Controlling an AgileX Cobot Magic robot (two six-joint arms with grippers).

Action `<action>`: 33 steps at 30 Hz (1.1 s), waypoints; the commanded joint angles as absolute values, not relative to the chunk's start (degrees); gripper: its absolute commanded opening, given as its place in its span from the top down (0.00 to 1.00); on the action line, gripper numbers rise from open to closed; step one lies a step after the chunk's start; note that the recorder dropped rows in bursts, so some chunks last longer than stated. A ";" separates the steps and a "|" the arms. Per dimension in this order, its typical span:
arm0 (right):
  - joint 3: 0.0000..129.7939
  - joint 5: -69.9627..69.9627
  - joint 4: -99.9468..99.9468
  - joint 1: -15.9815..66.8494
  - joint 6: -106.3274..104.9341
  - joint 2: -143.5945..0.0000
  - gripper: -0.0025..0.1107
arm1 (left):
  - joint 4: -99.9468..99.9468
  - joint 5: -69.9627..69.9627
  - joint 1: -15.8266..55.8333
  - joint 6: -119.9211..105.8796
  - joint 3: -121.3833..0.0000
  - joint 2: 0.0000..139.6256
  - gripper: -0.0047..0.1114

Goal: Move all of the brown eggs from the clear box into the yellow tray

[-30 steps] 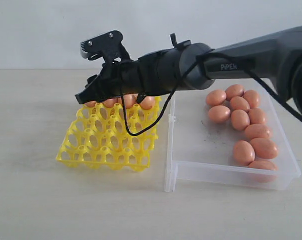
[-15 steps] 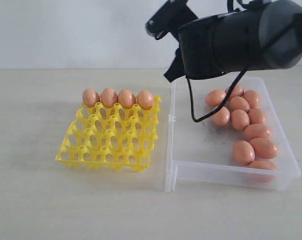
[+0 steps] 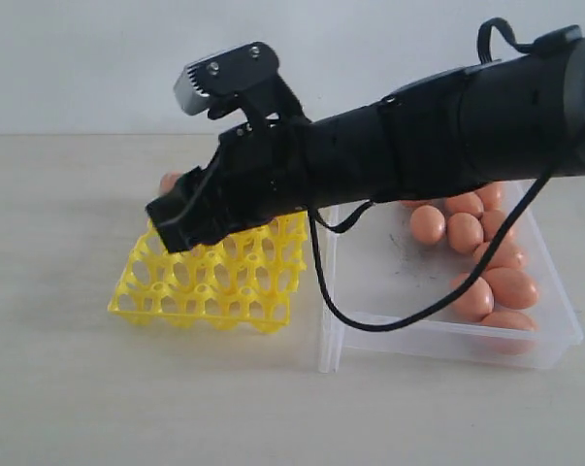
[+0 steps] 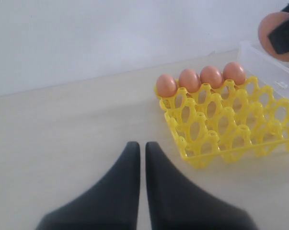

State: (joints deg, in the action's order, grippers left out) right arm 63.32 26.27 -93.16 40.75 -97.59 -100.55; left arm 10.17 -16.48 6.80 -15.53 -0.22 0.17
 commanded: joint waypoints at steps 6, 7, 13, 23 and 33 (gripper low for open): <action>63.33 11.77 -9.68 40.55 -20.07 -99.92 0.98 | 10.09 -16.25 7.14 -15.54 0.00 0.00 0.93; 63.33 7.03 -6.50 40.55 -15.87 -100.04 0.98 | 10.09 -16.25 7.14 -15.54 0.00 0.00 0.93; 63.33 -24.05 -6.12 43.16 -7.88 -105.32 0.98 | 10.09 -16.25 7.14 -15.54 0.00 0.00 0.93; 70.77 -53.87 9.41 44.25 8.57 -125.04 0.98 | 10.09 -16.25 7.14 -15.54 0.00 0.00 0.93; 86.11 -43.92 16.03 43.98 16.17 -135.99 0.98 | 10.09 -16.25 7.14 -15.54 0.00 0.00 0.93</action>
